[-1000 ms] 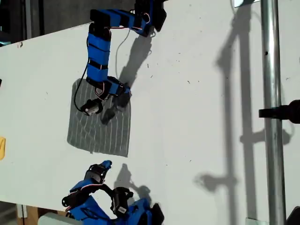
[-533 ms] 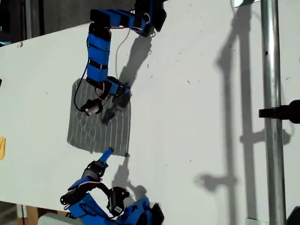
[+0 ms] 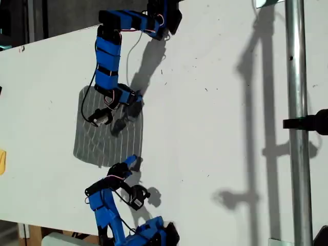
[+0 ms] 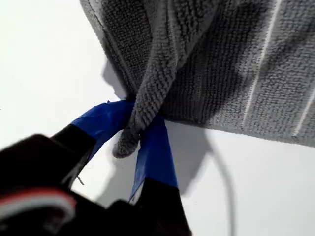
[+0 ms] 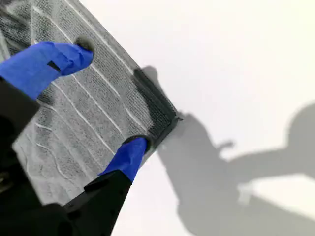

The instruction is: Grasp corners of a towel and fold twice.

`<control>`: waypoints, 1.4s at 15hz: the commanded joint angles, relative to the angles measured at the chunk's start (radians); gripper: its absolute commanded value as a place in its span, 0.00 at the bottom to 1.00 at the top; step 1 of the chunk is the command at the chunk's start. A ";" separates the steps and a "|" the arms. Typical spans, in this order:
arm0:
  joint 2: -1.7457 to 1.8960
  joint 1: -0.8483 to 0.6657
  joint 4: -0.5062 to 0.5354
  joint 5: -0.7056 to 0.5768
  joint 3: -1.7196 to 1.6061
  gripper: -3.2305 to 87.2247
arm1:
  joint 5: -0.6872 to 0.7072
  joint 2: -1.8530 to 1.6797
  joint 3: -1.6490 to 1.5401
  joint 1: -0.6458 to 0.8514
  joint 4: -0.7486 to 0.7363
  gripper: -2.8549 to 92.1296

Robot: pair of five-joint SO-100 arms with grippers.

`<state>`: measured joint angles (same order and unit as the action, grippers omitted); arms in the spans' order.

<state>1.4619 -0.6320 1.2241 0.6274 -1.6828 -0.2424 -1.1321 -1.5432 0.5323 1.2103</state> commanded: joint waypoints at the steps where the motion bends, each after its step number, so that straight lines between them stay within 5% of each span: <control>1: -0.044 -0.020 -0.041 0.008 0.009 0.36 | 0.006 0.000 -0.003 -0.008 -0.009 0.03; 6: -0.190 -0.071 -0.051 -0.006 0.095 0.34 | 0.006 0.000 -0.002 -0.014 -0.008 0.03; 8: -0.311 -0.086 0.057 -0.017 0.245 0.33 | 0.003 -0.003 0.000 -0.018 -0.008 0.03; 12: -0.388 -0.061 0.120 -0.043 0.370 0.00 | 0.002 -0.017 -0.005 -0.021 -0.003 0.03; 17: -0.212 0.018 0.112 -0.015 0.249 0.00 | -0.054 -0.112 -0.021 -0.051 0.040 0.03; 21: 0.006 0.187 0.144 0.114 0.124 0.00 | -0.235 -0.285 0.002 -0.288 0.169 0.03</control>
<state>1.3422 -0.5170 1.3484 0.6918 -1.5370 -0.4050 -1.3085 -1.5708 0.3390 1.3392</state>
